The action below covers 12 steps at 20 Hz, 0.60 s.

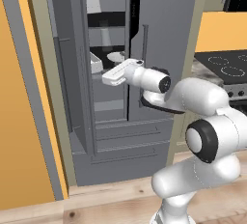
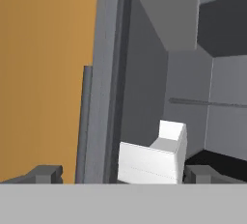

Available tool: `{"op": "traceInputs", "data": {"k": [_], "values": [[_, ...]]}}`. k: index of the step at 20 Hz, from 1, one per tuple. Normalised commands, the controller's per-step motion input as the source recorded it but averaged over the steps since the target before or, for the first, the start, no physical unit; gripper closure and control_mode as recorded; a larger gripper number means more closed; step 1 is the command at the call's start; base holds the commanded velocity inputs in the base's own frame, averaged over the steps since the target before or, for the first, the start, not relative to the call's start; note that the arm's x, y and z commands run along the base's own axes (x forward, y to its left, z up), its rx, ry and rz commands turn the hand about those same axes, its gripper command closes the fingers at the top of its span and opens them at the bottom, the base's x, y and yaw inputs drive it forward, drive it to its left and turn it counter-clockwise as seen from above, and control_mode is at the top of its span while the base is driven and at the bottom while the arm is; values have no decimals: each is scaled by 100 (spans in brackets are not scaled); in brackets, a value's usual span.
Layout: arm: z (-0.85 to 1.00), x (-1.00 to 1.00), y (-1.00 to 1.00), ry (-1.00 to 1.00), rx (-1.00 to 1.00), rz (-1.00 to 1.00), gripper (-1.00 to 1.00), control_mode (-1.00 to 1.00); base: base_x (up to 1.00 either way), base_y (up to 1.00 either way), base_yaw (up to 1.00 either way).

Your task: Retrieve the fish from the fridge and place it on the saucepan with marinade on the stove.

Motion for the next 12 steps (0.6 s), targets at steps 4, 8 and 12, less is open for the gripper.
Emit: {"op": "traceInputs", "data": {"k": [4, 8, 12], "values": [[-23, 47, -4, 0, 0, 17, -100, -100, 0, 0, 0], [-16, 54, 8, 0, 0, 16, -100, -100, 0, 0, 0], [-8, 44, 20, 0, 0, 13, -100, -100, 0, 0, 0]]}}
